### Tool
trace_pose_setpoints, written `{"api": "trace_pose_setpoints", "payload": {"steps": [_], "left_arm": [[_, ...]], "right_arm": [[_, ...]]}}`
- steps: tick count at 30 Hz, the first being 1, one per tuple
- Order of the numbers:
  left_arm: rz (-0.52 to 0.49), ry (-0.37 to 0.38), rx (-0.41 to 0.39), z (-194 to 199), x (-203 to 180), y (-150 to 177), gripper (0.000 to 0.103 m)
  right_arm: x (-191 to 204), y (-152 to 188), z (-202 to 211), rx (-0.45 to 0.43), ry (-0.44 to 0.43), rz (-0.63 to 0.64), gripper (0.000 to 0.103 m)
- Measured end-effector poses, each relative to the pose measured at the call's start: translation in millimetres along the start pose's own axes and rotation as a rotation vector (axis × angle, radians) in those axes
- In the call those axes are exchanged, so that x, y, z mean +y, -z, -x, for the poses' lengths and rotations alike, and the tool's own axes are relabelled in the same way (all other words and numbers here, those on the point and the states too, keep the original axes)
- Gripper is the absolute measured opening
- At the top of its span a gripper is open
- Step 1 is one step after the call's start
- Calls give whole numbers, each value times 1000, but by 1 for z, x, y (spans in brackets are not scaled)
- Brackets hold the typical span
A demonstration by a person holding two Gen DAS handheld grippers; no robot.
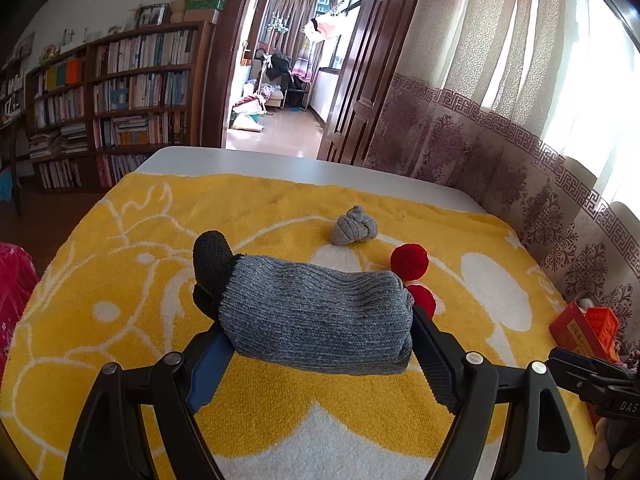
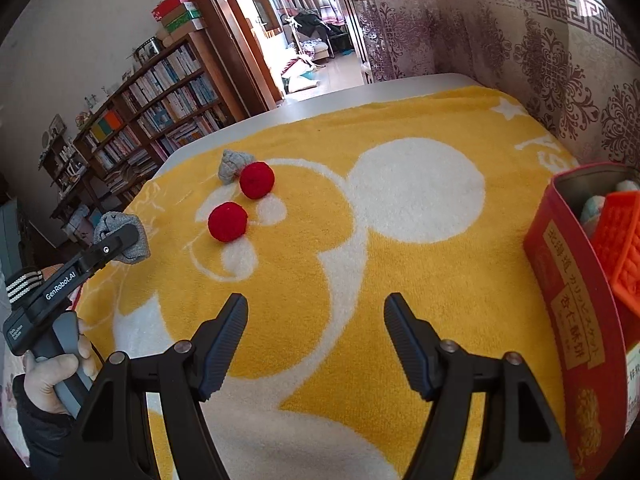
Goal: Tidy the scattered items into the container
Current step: 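Lift the grey sock with the left tool while the right grasps a red ball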
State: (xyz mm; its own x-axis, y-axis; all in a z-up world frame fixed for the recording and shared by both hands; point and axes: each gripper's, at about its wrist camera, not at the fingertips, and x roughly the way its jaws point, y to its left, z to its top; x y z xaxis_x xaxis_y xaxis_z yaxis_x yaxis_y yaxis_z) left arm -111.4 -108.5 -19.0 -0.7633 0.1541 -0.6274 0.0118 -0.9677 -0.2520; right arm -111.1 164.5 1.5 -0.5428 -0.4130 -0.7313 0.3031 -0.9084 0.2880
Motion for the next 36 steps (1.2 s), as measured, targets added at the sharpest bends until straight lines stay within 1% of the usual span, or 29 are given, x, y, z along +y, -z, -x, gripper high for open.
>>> {"api": "trace_pose_setpoints", "payload": {"steps": [3,6,7,9,13,17,18,21,22,26,28,32,36], "left_arm": [[6,6,3,0,1,0,85],[21,14,4,0,4,0,85],[25,15,3,0,5,0,85],[35,21,1,2,7,0,85],[57,32,-3,4,12,-1,85],[80,45,-10,7,17,-2,85],[89,51,-8,7,19,-3,85],[112,51,2,4,25,-3,85],[117,50,7,2,26,-2,85],[124,55,23,-2,27,-1,85],[118,52,27,-3,26,0,85],[109,48,35,-6,23,2,85],[100,48,44,-9,21,4,85]], "right_arm": [[25,-22,-10,-2,-23,64,74],[40,-35,-36,25,-27,89,73],[42,-38,-45,42,-34,85,70],[47,-40,-63,72,-40,86,66],[58,-43,-93,108,-29,108,60],[63,-48,-112,126,-17,112,58],[64,-49,-116,129,-12,117,56],[64,-50,-127,151,1,125,44],[64,-50,-128,149,7,128,42],[59,-48,-122,131,-1,110,39],[57,-46,-113,114,9,102,39],[47,-40,-81,57,17,95,39],[27,-35,-37,-6,20,56,39]]}}
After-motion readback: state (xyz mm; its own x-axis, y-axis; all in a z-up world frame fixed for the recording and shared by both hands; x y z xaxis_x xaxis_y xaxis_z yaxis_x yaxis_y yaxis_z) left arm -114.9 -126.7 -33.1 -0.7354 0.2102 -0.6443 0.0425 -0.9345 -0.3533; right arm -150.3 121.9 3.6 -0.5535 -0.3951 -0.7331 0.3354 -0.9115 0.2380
